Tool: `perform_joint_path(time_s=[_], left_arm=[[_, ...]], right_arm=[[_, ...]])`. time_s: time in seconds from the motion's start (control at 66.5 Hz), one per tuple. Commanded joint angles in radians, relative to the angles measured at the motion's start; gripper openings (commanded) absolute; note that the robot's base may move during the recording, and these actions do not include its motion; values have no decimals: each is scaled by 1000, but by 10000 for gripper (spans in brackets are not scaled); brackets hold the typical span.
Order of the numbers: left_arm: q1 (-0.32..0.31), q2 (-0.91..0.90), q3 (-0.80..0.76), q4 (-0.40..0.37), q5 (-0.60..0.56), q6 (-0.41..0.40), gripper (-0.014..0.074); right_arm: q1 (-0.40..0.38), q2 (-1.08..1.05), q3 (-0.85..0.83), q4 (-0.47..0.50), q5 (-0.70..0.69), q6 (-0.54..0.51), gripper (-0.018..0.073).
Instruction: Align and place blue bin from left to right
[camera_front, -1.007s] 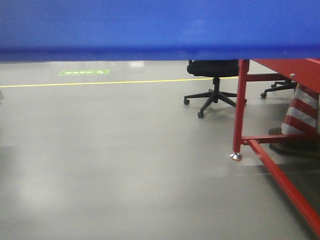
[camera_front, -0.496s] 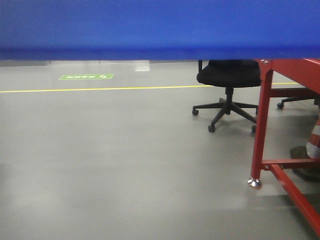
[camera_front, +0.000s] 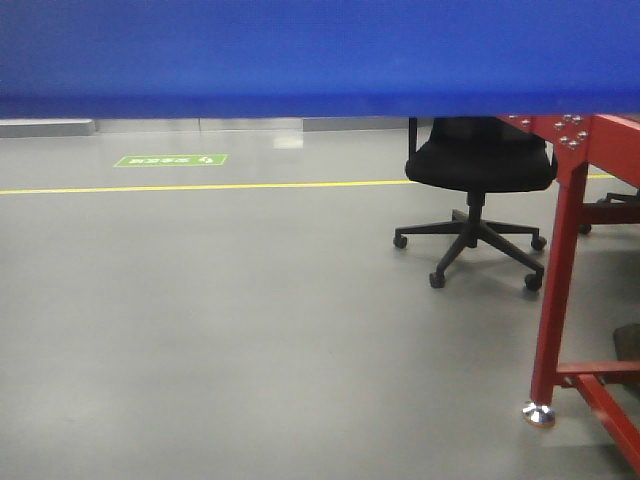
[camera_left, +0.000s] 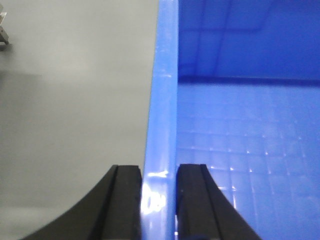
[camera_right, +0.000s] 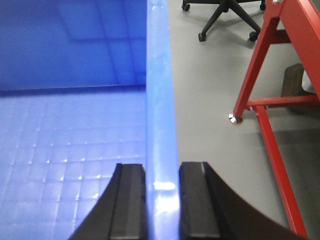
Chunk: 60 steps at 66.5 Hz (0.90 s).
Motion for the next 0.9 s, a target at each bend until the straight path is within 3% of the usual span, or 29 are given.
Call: perform_joint_path(time_s=[0.0,0.887], left_arm=[[-15,-2,-12,21,-97,-21,-111],[-15,-2,-12,21,-97,-21,-111]], right_arm=[[13,-13,-13,5,-126,6,-78],[13,-13,-13,5,-327,6,-78]])
